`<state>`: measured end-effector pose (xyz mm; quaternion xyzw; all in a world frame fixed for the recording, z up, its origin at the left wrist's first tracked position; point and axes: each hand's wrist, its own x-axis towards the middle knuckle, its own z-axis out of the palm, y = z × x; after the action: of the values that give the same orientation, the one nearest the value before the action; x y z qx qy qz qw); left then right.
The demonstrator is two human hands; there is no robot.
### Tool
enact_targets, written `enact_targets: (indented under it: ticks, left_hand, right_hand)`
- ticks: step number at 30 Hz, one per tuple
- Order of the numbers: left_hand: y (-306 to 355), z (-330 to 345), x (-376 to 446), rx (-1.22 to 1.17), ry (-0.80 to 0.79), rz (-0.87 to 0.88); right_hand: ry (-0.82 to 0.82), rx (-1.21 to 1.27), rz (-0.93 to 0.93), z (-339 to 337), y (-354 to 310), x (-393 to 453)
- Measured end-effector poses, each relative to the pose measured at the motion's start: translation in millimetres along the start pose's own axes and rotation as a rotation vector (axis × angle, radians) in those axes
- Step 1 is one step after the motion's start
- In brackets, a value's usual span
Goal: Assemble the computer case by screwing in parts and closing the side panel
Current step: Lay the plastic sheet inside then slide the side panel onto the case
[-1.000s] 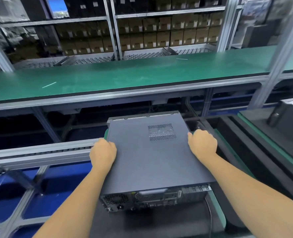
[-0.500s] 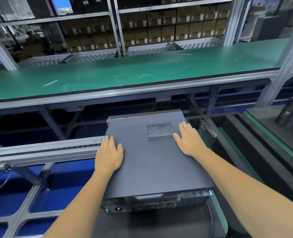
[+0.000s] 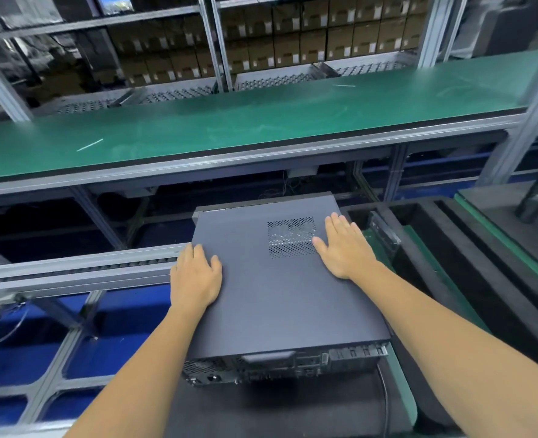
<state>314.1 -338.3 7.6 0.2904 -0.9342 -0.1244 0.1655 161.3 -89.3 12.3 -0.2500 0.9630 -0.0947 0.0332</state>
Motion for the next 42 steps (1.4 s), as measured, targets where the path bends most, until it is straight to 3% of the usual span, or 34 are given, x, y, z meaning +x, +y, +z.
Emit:
enact_targets:
  ticks: [8,16,22,28,30,34,36,39,42]
  left_hand:
    - [-6,0,-6,0.028,-0.153,0.010]
    - [-11,0,-14,0.076,-0.142,0.068]
    - [-6,-6,-19,-0.027,-0.111,0.044]
    - [5,-21,-39,-0.036,-0.083,-0.013]
    - [6,-22,-51,-0.007,-0.094,-0.038]
    - [6,-24,-72,0.041,-0.002,-0.212]
    - [4,-29,-79,0.030,0.051,-0.335]
    - [-3,-36,-86,-0.110,0.002,-0.527]
    - [-9,-42,-87,-0.117,-0.097,-0.554]
  right_hand:
    - [-0.012,-0.020,-0.005,-1,-1,-10]
    - [-0.005,-0.064,0.021,0,-12,-24]
    - [-0.105,0.002,-0.317,10,-78,-55]
    - [-0.175,0.018,-0.310,-4,-90,-56]
    - [-0.101,0.037,-0.203,-6,-80,-59]
    - [0.190,0.154,0.245,-12,-54,-63]
    - [0.196,0.229,0.384,-16,-41,-64]
    - [0.171,0.344,0.464,-18,-31,-67]
    - [0.194,0.466,0.519,-20,-29,-68]
